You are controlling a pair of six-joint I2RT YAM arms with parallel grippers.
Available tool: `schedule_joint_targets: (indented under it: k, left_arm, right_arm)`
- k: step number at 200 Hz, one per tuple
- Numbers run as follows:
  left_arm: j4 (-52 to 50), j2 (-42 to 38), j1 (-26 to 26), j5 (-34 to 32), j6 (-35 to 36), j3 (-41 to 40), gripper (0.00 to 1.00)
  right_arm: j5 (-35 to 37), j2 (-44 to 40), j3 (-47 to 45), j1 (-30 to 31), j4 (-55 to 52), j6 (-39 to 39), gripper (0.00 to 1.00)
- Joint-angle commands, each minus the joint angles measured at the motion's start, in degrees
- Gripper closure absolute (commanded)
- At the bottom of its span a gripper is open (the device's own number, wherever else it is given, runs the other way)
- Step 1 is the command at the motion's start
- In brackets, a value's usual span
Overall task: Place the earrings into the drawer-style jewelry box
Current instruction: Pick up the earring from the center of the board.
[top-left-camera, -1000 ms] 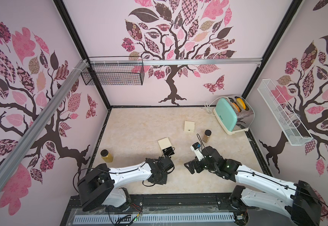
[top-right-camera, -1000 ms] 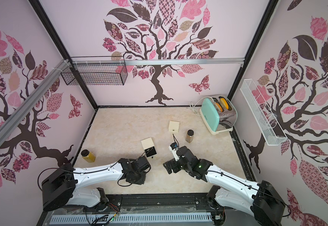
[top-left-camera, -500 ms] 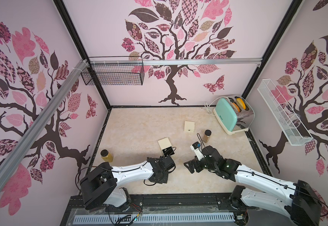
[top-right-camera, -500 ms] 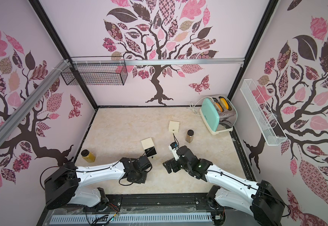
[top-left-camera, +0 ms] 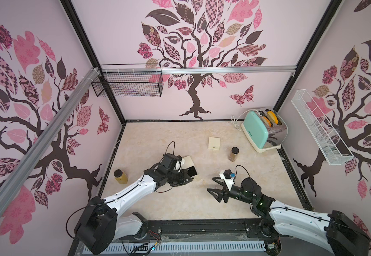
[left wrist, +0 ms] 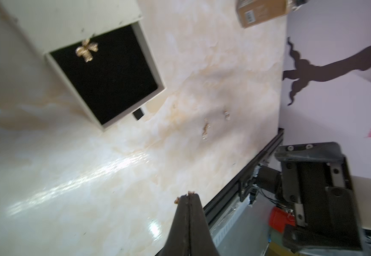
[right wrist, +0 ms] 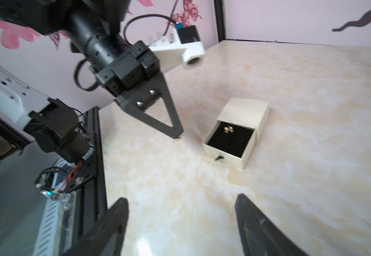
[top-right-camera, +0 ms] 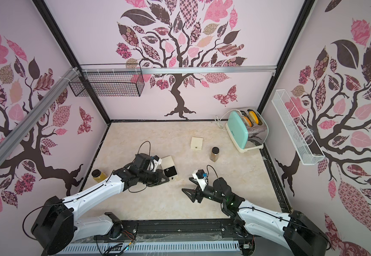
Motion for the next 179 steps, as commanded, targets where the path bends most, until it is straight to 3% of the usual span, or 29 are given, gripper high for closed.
schedule_joint_targets:
  k: [1,35,82,96,124,179]
  left_arm:
    - [10.57,1.48,1.50,15.36,0.73,0.12,1.00]
    - [21.06,0.33,2.06,19.98,-0.76,-2.28,1.00]
    - [26.66,-1.50,2.24,23.34,-0.24,-4.59,1.00]
    - [29.25,-2.80,2.28,23.73,0.64,-5.27,1.00]
    - [31.66,-6.93,2.24,22.58,3.81,-7.37,1.00]
    - [37.80,-11.22,2.15,22.82,6.22,-10.67,1.00]
  right_arm:
    - [-2.92,6.27,0.70,0.33,17.71,-4.07,0.35]
    - [-7.79,15.61,2.21,0.33,28.12,-3.39,0.42]
    - [-4.61,17.73,1.76,0.34,30.16,-15.44,0.38]
    - [-3.85,18.16,2.50,0.24,31.02,-13.94,0.38]
    - [-9.64,18.34,3.79,0.24,33.01,-8.33,0.40]
    - [-11.20,15.45,3.49,0.24,33.87,-7.71,0.44]
